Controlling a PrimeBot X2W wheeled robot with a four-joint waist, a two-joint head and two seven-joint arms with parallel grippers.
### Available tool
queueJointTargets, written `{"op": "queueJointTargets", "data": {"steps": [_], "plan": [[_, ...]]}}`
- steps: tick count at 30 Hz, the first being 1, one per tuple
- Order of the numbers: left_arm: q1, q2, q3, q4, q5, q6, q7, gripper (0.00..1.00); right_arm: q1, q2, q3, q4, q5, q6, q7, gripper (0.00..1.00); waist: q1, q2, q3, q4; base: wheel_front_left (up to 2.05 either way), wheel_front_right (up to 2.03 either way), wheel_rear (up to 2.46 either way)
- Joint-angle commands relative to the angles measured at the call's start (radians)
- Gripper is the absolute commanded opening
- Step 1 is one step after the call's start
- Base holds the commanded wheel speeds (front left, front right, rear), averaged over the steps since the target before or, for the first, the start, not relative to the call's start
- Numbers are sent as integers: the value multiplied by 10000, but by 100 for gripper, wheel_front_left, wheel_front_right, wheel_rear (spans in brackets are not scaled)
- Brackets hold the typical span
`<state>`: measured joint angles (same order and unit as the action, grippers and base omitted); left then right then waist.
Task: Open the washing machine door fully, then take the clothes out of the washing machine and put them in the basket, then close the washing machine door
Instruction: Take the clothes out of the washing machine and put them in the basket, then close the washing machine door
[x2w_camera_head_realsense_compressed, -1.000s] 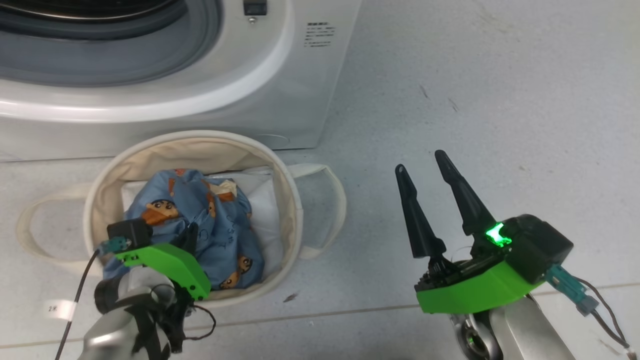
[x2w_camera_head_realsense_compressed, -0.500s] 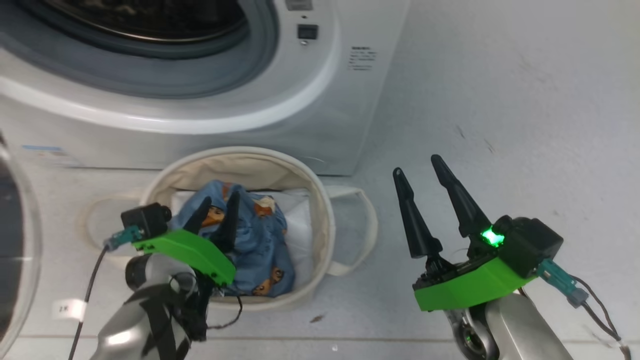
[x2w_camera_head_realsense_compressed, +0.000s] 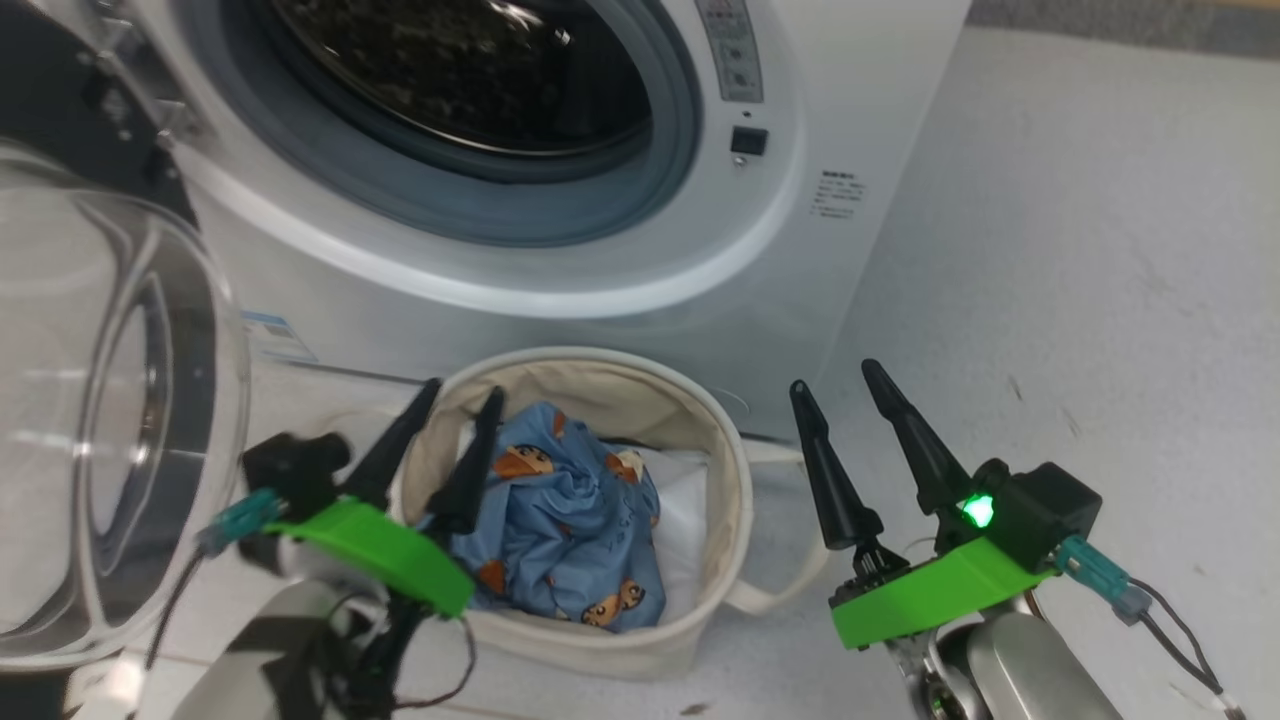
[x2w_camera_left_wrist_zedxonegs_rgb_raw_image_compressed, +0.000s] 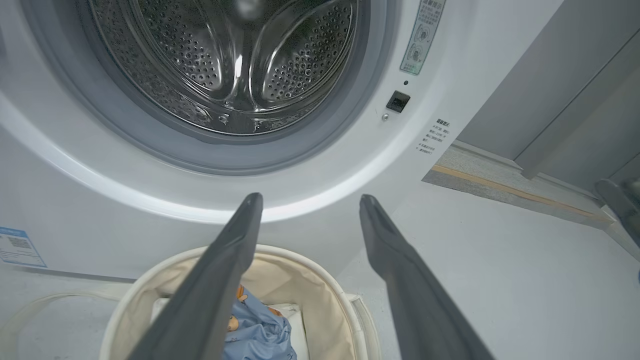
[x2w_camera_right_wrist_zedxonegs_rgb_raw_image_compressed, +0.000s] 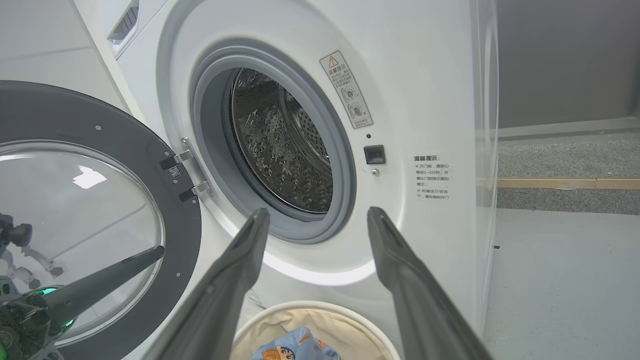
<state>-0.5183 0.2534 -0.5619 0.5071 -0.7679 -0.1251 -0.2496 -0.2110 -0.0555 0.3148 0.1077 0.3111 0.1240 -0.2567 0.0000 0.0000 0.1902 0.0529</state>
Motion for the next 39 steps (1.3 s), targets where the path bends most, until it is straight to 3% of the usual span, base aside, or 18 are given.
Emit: {"op": "queueJointTargets", "data": {"steps": [1,6,15,30,39], "plan": [[97,496,665,-512,305,6,-121,100,-15,53,221,-277,67,67,-51,100,0,0,-320,243,0,0,0],[927,643,1775,-1946,1057,362,-121,100,78,53,146,-251,243,67,-51,100,0,0,-559,340,0,0,0],[2161,613,2505,-3252,1894,294,-122,100,351,41,-401,-317,-26,67,-51,100,0,0,-770,443,0,0,0],[2362,521,2743,-3038,2081,193,-122,100,483,49,-376,-374,-45,67,-51,100,0,0,-847,382,-1,0,1],[2499,687,2790,-2871,1910,128,-122,100,554,50,-353,-360,-25,67,-51,100,0,0,-900,393,-102,54,48]]}}
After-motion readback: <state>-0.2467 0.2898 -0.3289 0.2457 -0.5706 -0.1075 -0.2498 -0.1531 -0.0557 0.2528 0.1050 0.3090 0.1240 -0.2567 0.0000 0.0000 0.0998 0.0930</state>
